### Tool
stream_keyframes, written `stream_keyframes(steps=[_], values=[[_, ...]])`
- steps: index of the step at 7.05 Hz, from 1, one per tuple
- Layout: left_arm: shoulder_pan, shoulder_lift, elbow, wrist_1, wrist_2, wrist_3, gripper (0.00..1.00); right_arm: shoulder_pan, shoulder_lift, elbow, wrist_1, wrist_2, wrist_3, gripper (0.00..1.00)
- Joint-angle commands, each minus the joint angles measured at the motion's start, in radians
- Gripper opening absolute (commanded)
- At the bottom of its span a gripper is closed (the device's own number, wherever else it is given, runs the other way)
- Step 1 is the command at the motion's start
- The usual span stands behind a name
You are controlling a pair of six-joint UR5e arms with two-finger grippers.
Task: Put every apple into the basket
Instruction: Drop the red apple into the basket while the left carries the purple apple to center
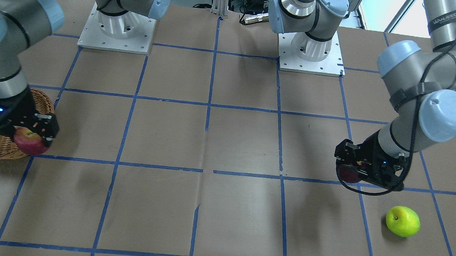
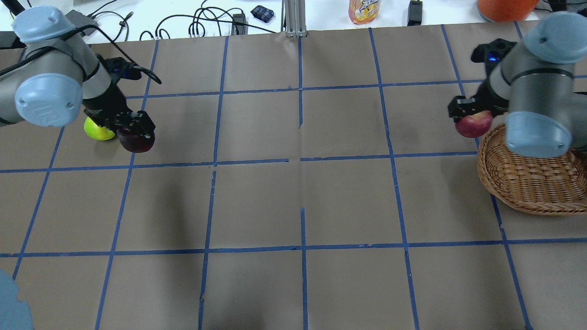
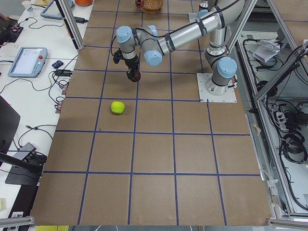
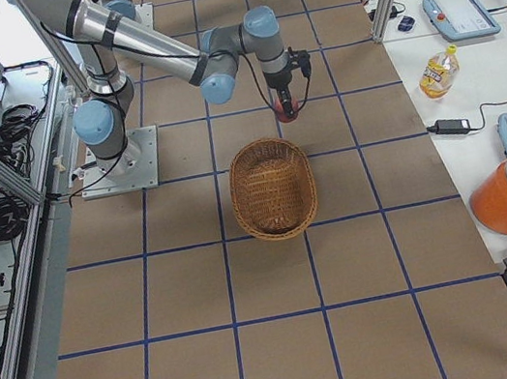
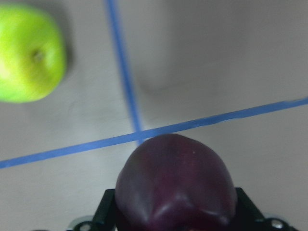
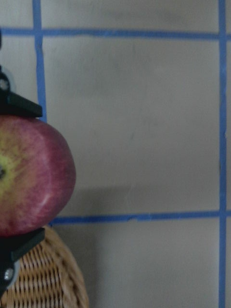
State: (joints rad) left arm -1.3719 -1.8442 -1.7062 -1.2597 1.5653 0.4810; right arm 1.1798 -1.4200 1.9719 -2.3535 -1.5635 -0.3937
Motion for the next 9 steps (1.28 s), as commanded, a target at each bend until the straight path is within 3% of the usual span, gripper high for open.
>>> stream_keyframes(steps=[1, 3, 5, 6, 8, 9], values=[[-0.163, -0.026, 0.028, 0.026, -0.062, -0.242, 0.08, -0.289, 0.027, 0.013, -0.013, 0.151, -0.311, 0.50], [-0.373, -0.111, 0.034, 0.237, -0.111, -0.542, 0.08, -0.406, 0.123, -0.011, -0.051, 0.165, -0.460, 0.52], [-0.493, -0.191, 0.036, 0.330, -0.110, -0.712, 0.08, -0.450, 0.196, -0.050, -0.121, 0.166, -0.504, 0.67], [-0.515, -0.223, 0.033, 0.365, -0.110, -0.737, 0.08, -0.450, 0.197, -0.048, -0.116, 0.163, -0.505, 1.00], [-0.559, -0.260, 0.034, 0.445, -0.100, -0.831, 0.13, -0.450, 0.181, -0.044, -0.101, 0.163, -0.510, 1.00], [-0.561, -0.262, 0.027, 0.444, -0.097, -0.828, 0.23, -0.450, 0.153, -0.042, -0.046, 0.163, -0.510, 1.00]])
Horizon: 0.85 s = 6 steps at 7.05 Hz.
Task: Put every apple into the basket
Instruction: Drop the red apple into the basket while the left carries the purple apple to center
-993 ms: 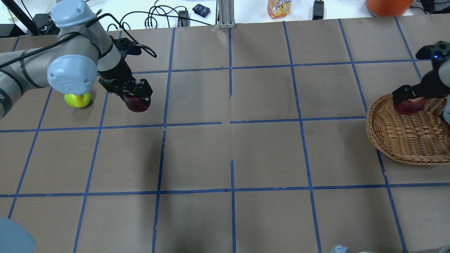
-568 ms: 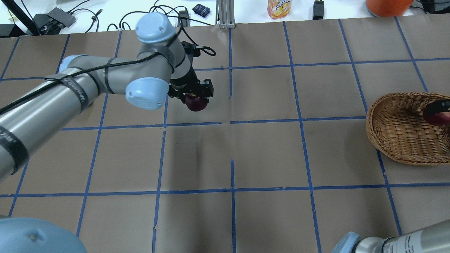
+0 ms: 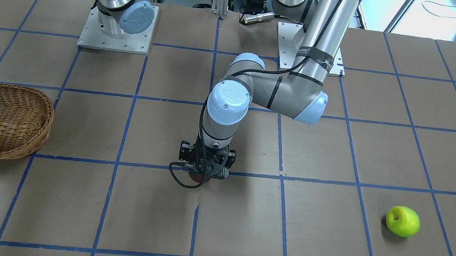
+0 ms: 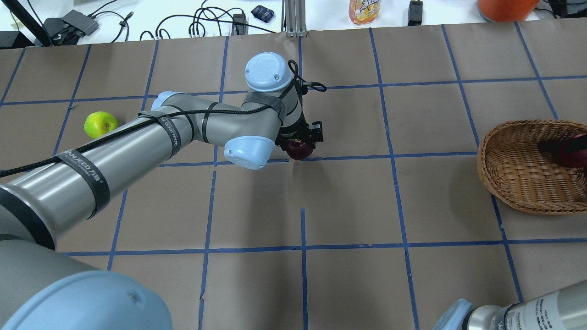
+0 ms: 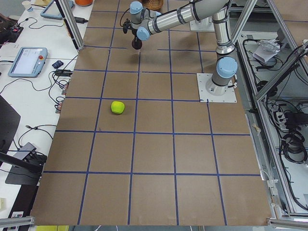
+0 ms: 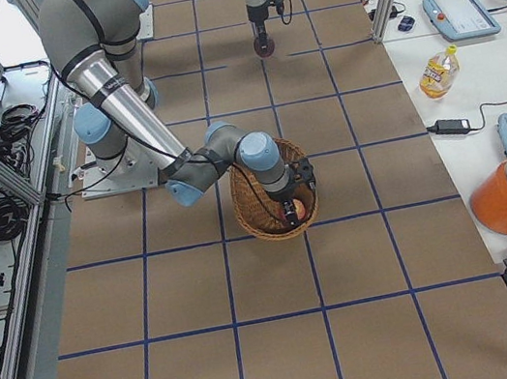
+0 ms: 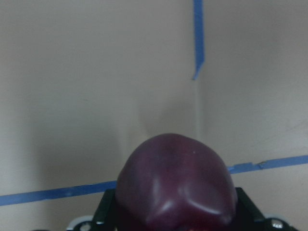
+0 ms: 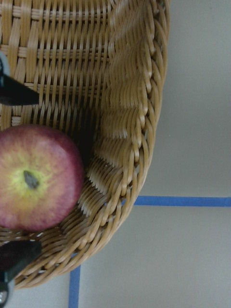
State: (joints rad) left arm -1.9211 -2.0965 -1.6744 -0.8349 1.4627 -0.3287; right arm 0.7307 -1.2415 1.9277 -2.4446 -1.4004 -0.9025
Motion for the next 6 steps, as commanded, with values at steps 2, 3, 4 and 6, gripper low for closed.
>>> stream_keyframes(steps=[2, 3, 4, 6], values=[[-0.012, -0.011, -0.011, 0.022, 0.010, -0.010, 1.00, 0.056, -0.160, 0.004, 0.256, 0.001, 0.035, 1.00], [-0.007, -0.007, -0.013, 0.025, 0.007, -0.009, 1.00, 0.153, -0.203, 0.005, 0.283, 0.000, 0.168, 1.00], [0.010, 0.010, -0.010, 0.011, 0.007, 0.003, 1.00, 0.271, -0.217, 0.011, 0.283, -0.017, 0.315, 1.00], [0.088, 0.064, -0.021, -0.044, -0.015, 0.008, 1.00, 0.483, -0.219, 0.013, 0.282, -0.057, 0.598, 1.00]])
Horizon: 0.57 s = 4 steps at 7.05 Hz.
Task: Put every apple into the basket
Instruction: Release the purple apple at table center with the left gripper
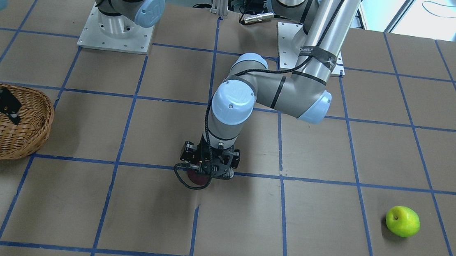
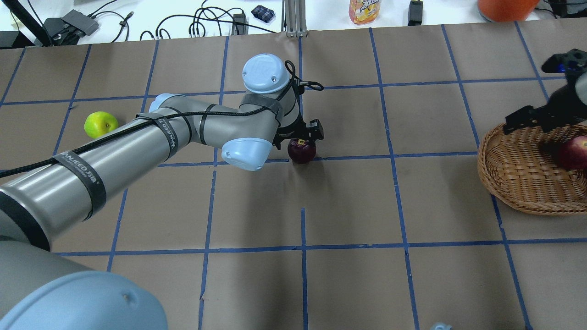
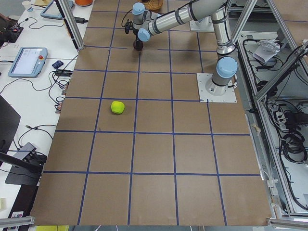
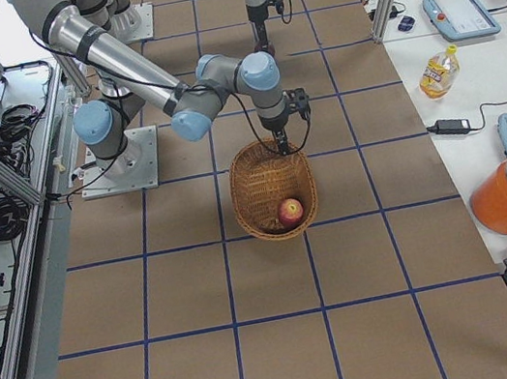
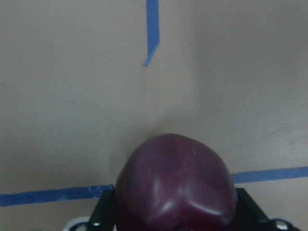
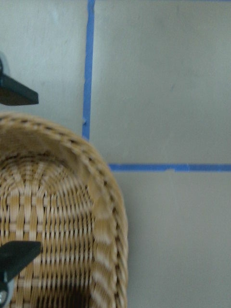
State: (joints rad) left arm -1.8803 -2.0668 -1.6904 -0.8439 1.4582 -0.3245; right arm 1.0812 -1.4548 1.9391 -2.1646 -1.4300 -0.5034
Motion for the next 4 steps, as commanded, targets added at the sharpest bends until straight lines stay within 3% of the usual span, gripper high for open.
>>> stream_keyframes(steps=[1, 3, 4], values=[[0.114, 0.089, -0.003, -0.120, -0.025, 0.007, 1.00, 0.240, -0.003, -0.002, -0.014, -0.039, 0.368, 1.00], [0.295, 0.189, -0.005, -0.280, -0.021, 0.205, 1.00, 0.476, 0.008, -0.011, -0.059, -0.099, 0.688, 1.00], [0.393, 0.220, -0.006, -0.326, -0.019, 0.314, 1.00, 0.541, 0.019, -0.018, -0.060, -0.109, 0.785, 1.00]])
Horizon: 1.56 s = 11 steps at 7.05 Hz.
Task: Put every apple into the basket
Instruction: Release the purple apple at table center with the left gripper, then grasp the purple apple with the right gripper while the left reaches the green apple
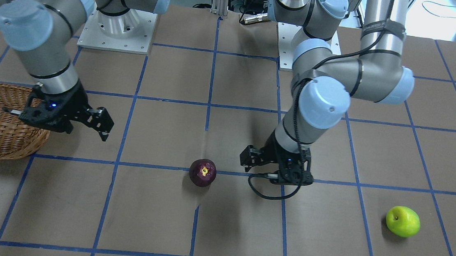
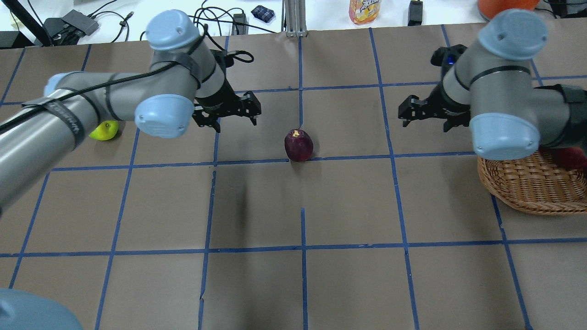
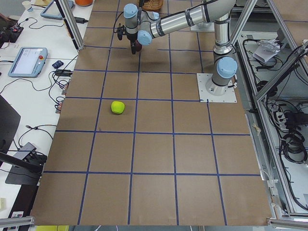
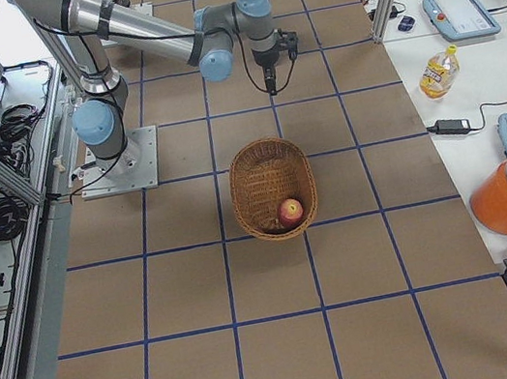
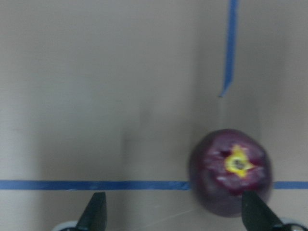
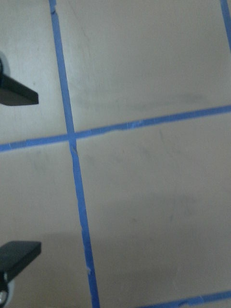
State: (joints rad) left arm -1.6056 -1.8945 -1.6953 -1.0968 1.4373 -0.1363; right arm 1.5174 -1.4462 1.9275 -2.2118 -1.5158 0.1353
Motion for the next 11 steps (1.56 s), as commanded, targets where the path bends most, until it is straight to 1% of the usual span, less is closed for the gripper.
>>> stream_keyframes(steps=[1, 2, 3, 4, 5, 7, 8, 9, 10, 11], values=[[0.236, 0.060, -0.003, -0.101, 0.006, 0.311, 1.00, 0.163, 0.039, -0.027, -0.044, -0.023, 0.220, 1.00], [0.371, 0.039, -0.012, -0.098, 0.005, 0.407, 1.00, 0.247, 0.085, -0.066, -0.058, -0.027, 0.312, 1.00], [0.474, 0.014, 0.002, -0.097, 0.006, 0.443, 1.00, 0.330, 0.157, -0.126, -0.061, -0.035, 0.408, 1.00], [0.490, -0.004, 0.015, -0.066, 0.043, 0.554, 1.00, 0.389, 0.232, -0.203, -0.060, -0.069, 0.444, 1.00], [0.492, -0.036, 0.044, 0.024, 0.125, 0.696, 1.00, 0.420, 0.288, -0.260, -0.057, -0.087, 0.458, 1.00], [0.535, -0.113, 0.129, 0.034, 0.127, 0.818, 1.00, 0.449, 0.357, -0.266, -0.063, -0.099, 0.468, 1.00], [0.556, -0.144, 0.155, 0.026, 0.112, 0.820, 1.00, 0.449, 0.389, -0.269, -0.080, -0.098, 0.461, 1.00], [0.562, -0.173, 0.160, 0.038, 0.098, 0.820, 1.00, 0.449, 0.426, -0.268, -0.130, -0.100, 0.458, 0.99], [0.570, -0.190, 0.167, 0.038, 0.085, 0.820, 1.00, 0.449, 0.466, -0.269, -0.184, -0.101, 0.455, 0.95], [0.576, -0.208, 0.170, 0.040, 0.049, 0.819, 1.00, 0.449, 0.478, -0.268, -0.192, -0.100, 0.449, 0.77]])
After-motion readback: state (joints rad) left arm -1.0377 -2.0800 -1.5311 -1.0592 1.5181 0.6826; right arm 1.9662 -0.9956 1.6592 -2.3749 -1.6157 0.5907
